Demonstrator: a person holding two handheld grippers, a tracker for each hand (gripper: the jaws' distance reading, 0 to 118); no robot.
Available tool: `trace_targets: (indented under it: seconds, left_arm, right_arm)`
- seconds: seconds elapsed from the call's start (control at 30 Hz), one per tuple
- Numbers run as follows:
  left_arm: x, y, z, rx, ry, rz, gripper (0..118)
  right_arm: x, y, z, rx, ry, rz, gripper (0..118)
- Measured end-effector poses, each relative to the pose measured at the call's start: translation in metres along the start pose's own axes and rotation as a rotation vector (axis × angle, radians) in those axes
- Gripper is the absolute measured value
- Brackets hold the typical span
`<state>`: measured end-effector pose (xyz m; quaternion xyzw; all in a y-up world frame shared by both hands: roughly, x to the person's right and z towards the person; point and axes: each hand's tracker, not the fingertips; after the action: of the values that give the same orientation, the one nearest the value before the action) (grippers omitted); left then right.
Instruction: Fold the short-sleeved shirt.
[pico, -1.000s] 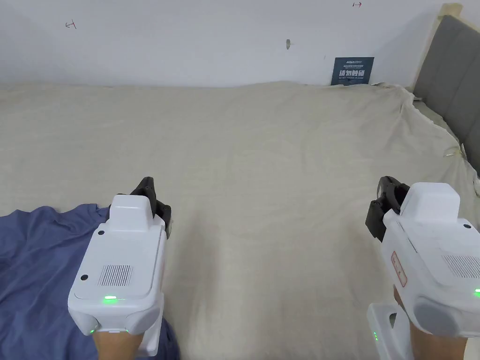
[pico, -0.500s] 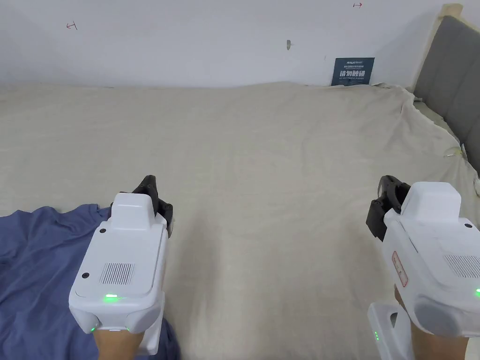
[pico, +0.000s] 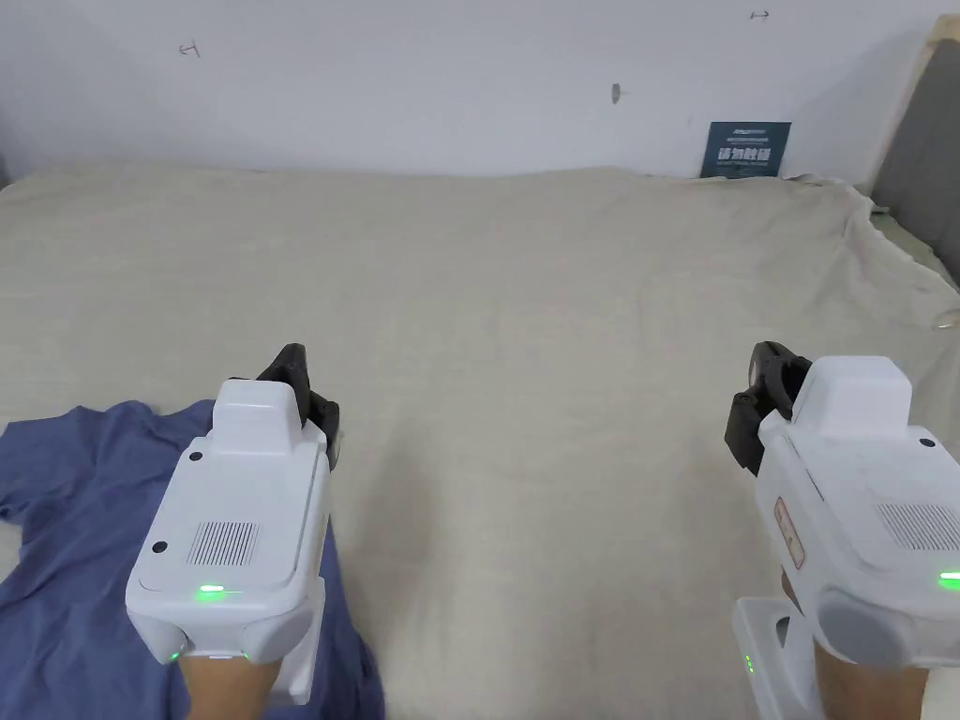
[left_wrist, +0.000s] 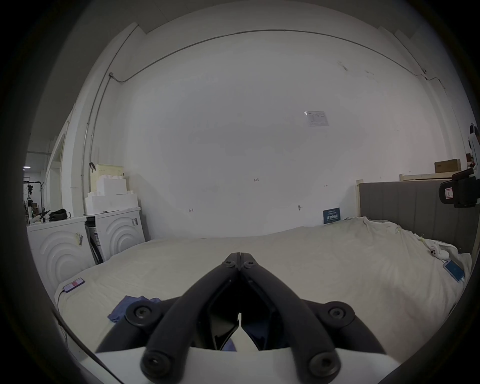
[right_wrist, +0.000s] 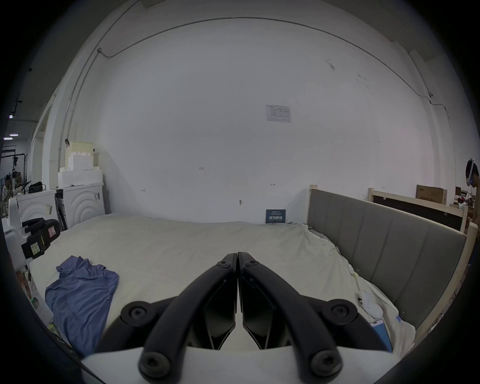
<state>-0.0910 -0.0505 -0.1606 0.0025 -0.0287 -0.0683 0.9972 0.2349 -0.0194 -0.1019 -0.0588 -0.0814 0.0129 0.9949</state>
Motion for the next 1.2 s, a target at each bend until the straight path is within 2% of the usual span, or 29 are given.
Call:
trace_targets:
  seconds: [0.3, 0.8, 1.0, 1.2]
  left_arm:
    - [-0.062, -0.004, 0.017, -0.009, 0.150, -0.020, 0]
    - [-0.171, -0.019, 0.084, -0.074, 0.427, -0.042, 0]
    - [-0.197, -0.023, 0.104, -0.091, 0.494, -0.039, 0]
    - [-0.204, -0.025, 0.107, -0.105, 0.503, -0.021, 0]
  right_arm:
    - [-0.069, 0.012, -0.016, 0.023, 0.171, 0.021, 0]
    - [-0.189, 0.011, -0.031, 0.014, 0.456, 0.039, 0]
    - [-0.216, 0.008, -0.031, 0.011, 0.521, 0.047, 0]
    - [-0.222, 0.006, -0.031, 0.007, 0.542, 0.050, 0]
